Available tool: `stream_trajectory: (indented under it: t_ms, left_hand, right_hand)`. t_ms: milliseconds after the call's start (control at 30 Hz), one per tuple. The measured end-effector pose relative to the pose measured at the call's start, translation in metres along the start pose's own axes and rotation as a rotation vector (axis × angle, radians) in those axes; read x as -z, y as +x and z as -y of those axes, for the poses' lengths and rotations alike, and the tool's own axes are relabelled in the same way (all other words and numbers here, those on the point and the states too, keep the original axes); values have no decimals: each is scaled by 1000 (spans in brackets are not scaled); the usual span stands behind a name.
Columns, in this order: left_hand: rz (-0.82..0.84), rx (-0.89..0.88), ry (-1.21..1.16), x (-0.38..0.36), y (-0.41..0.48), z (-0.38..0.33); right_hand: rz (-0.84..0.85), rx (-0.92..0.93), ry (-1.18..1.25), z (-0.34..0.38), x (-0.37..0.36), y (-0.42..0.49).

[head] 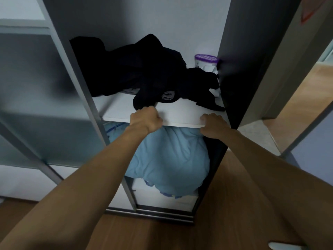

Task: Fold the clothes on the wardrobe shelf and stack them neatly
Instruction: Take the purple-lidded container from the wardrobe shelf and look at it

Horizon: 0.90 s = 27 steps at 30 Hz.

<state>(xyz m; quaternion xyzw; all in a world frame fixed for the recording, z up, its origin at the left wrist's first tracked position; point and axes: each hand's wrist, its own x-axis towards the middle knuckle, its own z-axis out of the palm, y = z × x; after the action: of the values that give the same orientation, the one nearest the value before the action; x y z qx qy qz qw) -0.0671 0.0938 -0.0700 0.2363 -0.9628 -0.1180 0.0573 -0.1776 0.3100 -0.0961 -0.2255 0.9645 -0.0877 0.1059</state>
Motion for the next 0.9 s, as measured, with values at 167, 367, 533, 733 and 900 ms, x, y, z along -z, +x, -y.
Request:
stream_trajectory:
  t_ms: [167, 367, 533, 733, 900]
  left_hand:
    - [-88, -151, -133, 11, 44, -38]
    - [111, -239, -479, 13, 142, -68]
    - [42, -367, -573, 17, 239, -98]
    - [56, -425, -636, 7, 350, -134]
    - [132, -295, -796, -10, 415, -167]
  right_hand:
    - [-48, 2, 402, 0, 17, 17]
    - [-399, 22, 649, 6, 31, 64]
    - [-566, -93, 797, 12, 72, 144]
    - [-644, -260, 919, 8, 109, 248]
    - [-708, -386, 979, -6, 130, 320]
